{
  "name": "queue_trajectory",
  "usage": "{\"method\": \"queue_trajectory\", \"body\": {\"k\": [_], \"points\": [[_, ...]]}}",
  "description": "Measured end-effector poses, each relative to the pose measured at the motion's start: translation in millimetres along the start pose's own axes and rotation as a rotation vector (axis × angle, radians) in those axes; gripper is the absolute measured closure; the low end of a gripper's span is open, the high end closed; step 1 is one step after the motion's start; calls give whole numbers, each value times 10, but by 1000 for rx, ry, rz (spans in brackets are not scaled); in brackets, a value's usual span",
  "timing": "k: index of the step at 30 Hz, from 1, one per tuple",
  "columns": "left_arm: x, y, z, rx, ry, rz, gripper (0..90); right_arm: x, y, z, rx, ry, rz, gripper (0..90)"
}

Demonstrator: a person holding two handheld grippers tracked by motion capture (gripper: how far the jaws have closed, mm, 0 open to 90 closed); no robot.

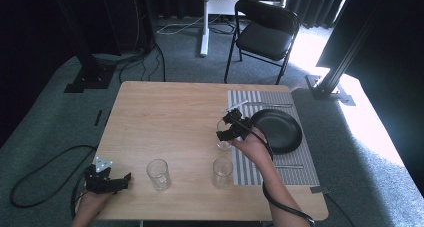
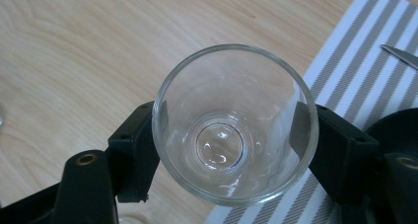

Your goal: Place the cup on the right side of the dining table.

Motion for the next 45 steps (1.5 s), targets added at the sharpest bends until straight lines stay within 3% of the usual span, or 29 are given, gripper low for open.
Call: {"method": "queue_trajectory", "body": {"k": [25, 37, 45], "points": [[3, 0, 0, 0, -2, 1, 4, 459, 62, 151, 4, 83, -92, 279], [4, 0, -1, 0, -3, 2, 4, 646, 112, 322, -5, 89, -126, 279], [6, -5, -5, -2, -3, 4, 5, 805, 178, 436, 7, 124, -140, 279]]}}
Point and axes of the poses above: each handheld gripper's, and its own axes: y roughly forward along the jaws, z roughly out of its top, x roughly to its right, the point moved 3 cm from there along y, roughly forward along the jaws, and after that the axes turned 9 degrees about y, right-handed, at the moved point
